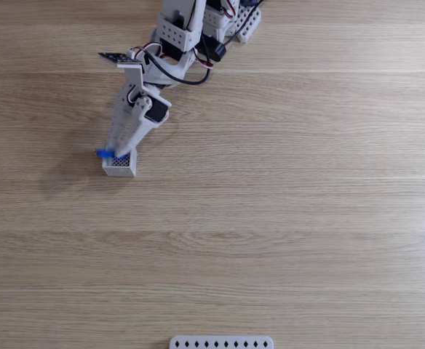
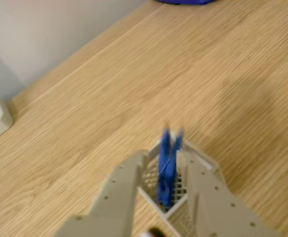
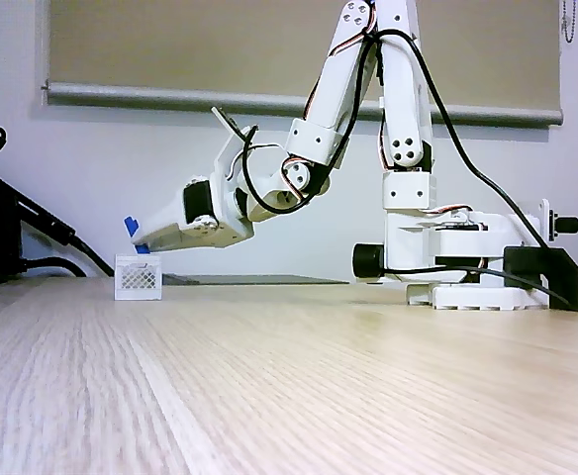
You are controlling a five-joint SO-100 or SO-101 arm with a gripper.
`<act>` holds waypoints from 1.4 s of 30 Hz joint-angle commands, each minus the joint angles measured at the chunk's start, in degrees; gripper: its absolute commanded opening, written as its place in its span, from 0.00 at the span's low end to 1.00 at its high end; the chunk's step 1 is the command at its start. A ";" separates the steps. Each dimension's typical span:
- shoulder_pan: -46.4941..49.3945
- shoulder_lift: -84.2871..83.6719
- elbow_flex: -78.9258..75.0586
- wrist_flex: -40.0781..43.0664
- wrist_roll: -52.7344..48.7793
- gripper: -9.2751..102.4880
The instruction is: Grasp a peg and put it in the crate.
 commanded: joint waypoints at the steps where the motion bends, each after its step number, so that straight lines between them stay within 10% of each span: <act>1: -0.62 0.88 -3.52 -1.76 -0.09 0.24; 15: -0.62 11.16 2.55 3.87 2.90 0.08; 32: -20.83 58.62 3.60 64.07 72.77 0.08; 42: -34.19 84.46 4.22 95.19 84.46 0.08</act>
